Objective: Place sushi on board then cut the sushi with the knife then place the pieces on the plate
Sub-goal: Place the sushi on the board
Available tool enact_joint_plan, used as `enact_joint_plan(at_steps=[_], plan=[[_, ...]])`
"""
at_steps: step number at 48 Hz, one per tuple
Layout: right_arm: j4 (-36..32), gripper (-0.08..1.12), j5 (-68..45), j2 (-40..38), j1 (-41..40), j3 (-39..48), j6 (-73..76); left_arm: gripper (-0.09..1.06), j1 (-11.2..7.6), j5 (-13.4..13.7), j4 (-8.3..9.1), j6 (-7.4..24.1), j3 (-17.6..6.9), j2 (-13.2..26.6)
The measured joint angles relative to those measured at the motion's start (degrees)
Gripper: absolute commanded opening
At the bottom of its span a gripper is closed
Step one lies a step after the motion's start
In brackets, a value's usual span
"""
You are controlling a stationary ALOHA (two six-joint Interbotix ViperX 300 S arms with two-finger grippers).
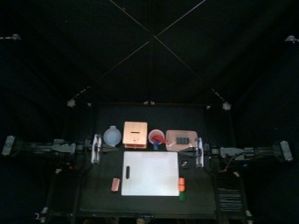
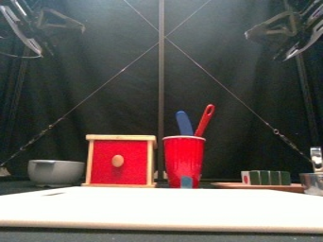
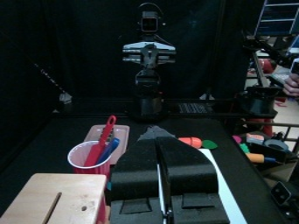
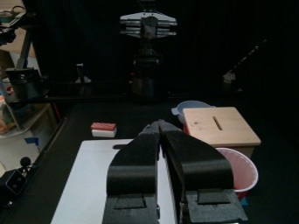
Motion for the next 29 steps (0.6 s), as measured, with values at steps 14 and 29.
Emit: enact_joint_plan(at_steps=[14, 29], plan=[[3.1, 0.04, 4.9, 0.4, -4.0, 0.7, 1.5, -0.03, 1.05, -2.8, 0.00, 0.4, 0.0, 5.3], [4.7, 0.21, 25.4, 2.9, -19.3, -2.5, 1.1, -0.02, 1.58, -7.3, 0.09, 0.4, 0.0, 12.0]])
